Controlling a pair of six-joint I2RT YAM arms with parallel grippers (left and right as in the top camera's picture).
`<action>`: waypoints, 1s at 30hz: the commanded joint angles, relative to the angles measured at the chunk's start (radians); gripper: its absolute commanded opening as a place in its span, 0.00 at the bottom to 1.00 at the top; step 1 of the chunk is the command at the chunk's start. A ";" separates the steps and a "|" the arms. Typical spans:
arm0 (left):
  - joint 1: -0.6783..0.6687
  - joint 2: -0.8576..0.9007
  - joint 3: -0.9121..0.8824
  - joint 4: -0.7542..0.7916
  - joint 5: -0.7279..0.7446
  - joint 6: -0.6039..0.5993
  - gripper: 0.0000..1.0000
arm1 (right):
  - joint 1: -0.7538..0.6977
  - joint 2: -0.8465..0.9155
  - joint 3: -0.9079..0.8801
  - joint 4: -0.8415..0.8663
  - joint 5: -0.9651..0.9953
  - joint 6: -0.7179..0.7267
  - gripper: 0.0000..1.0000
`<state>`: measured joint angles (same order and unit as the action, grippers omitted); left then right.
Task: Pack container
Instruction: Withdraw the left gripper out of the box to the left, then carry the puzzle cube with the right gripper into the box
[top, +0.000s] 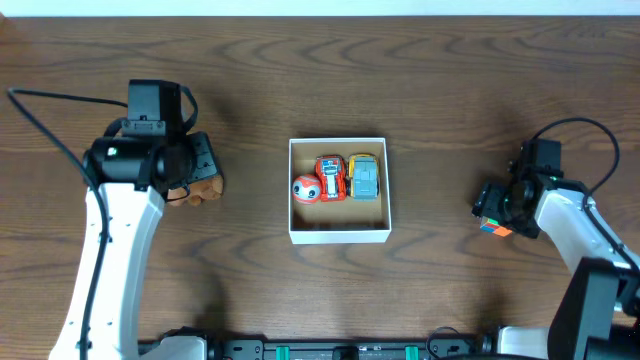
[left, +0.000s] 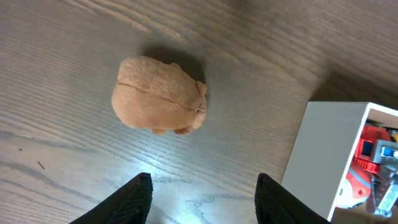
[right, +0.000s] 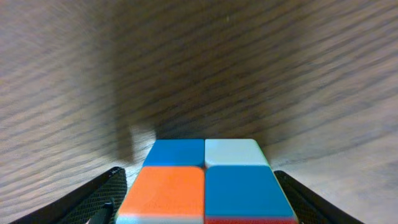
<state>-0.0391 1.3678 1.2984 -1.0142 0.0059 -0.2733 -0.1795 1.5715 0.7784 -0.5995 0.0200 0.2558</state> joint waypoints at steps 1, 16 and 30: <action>0.006 0.009 0.014 -0.003 0.011 -0.002 0.55 | -0.006 0.039 0.004 0.010 -0.002 0.013 0.68; 0.006 0.009 0.014 -0.014 0.011 -0.002 0.55 | 0.005 0.043 0.100 -0.104 0.008 0.013 0.18; 0.006 0.009 0.014 -0.022 0.011 -0.002 0.56 | 0.258 -0.103 0.465 -0.451 0.012 0.023 0.12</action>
<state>-0.0391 1.3792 1.2984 -1.0298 0.0196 -0.2733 0.0074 1.5154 1.1896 -1.0351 0.0345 0.2634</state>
